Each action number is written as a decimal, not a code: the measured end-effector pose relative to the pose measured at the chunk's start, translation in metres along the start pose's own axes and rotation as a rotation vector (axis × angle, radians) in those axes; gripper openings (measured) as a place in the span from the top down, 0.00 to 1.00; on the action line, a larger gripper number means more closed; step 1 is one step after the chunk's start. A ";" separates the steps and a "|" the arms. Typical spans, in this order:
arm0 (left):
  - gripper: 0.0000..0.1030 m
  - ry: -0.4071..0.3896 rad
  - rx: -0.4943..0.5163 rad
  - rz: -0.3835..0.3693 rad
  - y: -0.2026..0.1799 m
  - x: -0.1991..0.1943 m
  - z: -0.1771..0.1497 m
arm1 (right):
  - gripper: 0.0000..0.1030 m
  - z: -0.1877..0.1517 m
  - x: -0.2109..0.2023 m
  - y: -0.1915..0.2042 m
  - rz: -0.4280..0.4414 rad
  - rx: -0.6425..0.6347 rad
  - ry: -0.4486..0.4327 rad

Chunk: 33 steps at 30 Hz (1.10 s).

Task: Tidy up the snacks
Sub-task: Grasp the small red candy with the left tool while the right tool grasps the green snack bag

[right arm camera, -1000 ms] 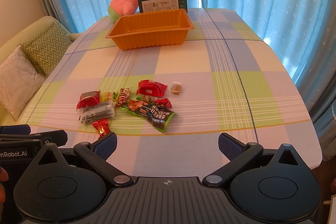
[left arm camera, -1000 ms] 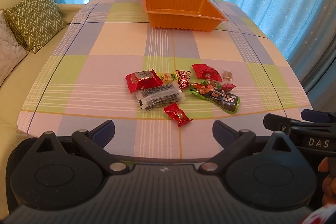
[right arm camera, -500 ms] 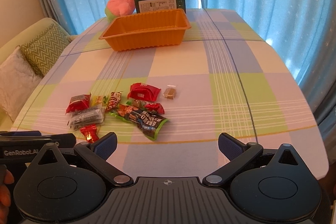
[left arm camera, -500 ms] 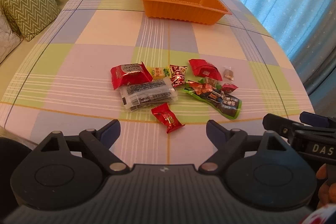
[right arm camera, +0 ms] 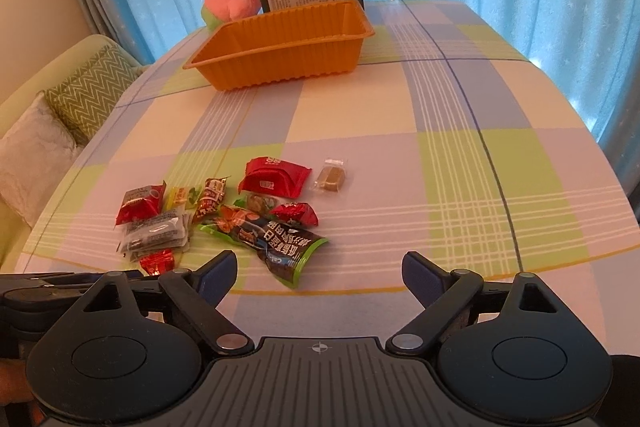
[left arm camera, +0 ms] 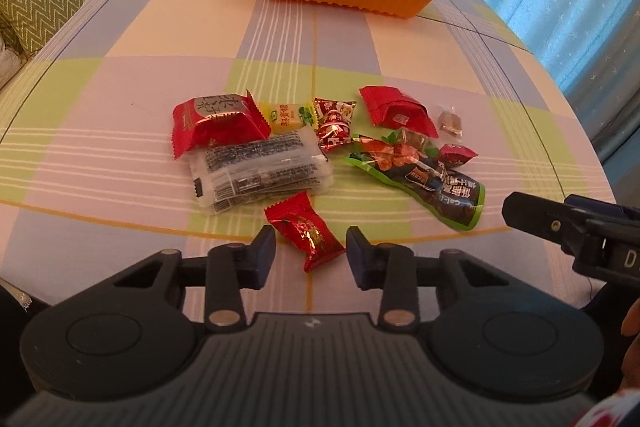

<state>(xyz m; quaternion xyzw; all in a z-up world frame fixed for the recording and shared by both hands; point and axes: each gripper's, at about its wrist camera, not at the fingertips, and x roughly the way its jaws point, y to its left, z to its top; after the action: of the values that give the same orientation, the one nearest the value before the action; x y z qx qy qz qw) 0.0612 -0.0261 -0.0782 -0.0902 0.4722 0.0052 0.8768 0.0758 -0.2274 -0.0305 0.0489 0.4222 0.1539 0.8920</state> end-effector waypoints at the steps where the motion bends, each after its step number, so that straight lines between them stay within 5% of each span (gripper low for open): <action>1: 0.69 -0.001 0.008 0.003 0.000 0.001 0.000 | 0.13 0.000 0.002 0.000 0.001 -0.001 0.003; 6: 0.79 0.003 0.042 0.017 0.004 0.007 0.000 | 0.13 0.000 0.008 0.005 0.020 -0.033 0.005; 15: 0.78 0.024 0.127 -0.005 0.004 0.012 0.008 | 0.15 0.002 0.018 0.025 0.088 -0.170 0.008; 22: 0.77 0.021 0.165 -0.057 0.009 0.016 0.013 | 0.34 0.009 0.033 0.032 0.141 -0.270 0.033; 33: 0.82 0.032 0.145 -0.094 0.020 0.012 0.014 | 0.47 0.014 0.070 0.054 0.188 -0.453 0.076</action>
<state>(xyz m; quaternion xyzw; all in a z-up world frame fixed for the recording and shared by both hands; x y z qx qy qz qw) 0.0779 -0.0053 -0.0836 -0.0488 0.4804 -0.0717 0.8727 0.1160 -0.1535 -0.0615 -0.1190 0.4036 0.3286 0.8455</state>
